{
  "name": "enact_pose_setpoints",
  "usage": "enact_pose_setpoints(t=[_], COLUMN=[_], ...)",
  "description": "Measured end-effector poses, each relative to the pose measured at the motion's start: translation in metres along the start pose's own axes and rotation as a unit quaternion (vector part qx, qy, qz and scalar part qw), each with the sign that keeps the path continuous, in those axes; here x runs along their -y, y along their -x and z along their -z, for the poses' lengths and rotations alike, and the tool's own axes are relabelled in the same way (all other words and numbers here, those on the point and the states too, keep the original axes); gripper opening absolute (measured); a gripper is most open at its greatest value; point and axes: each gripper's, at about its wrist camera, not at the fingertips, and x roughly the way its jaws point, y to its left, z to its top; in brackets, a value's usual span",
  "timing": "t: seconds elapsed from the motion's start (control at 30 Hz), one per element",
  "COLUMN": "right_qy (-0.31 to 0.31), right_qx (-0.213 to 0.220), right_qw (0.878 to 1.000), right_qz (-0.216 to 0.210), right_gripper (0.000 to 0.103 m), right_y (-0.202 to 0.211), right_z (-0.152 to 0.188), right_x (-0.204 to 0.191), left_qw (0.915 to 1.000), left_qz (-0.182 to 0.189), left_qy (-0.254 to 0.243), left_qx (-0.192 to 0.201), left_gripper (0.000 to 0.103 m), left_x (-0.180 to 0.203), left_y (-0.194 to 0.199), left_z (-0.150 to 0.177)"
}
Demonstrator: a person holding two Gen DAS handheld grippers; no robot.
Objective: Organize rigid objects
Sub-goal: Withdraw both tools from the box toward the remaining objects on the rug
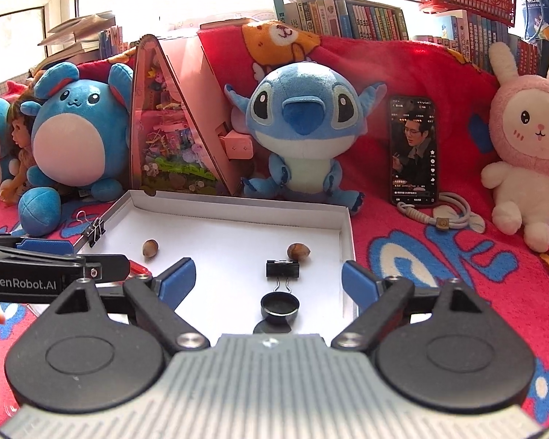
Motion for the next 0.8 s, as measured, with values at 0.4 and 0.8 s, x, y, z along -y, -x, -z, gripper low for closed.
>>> enact_pose_setpoints(t=[0.4, 0.8], right_qy=[0.049, 0.062], right_qx=[0.059, 0.062], right_qw=[0.997, 0.996], right_qz=[-0.012, -0.024], right_gripper=[0.102, 0.103], right_y=[0.058, 0.083], right_z=[0.036, 0.065], right_x=[-0.012, -0.018], left_qw=[0.9992, 0.9986], left_qz=[0.021, 0.023], left_qy=[-0.019, -0.031], left_qx=[0.028, 0.037], left_gripper=[0.084, 0.088], left_x=[0.009, 0.008], left_y=[0.053, 0.081], left_z=[0.038, 0.073])
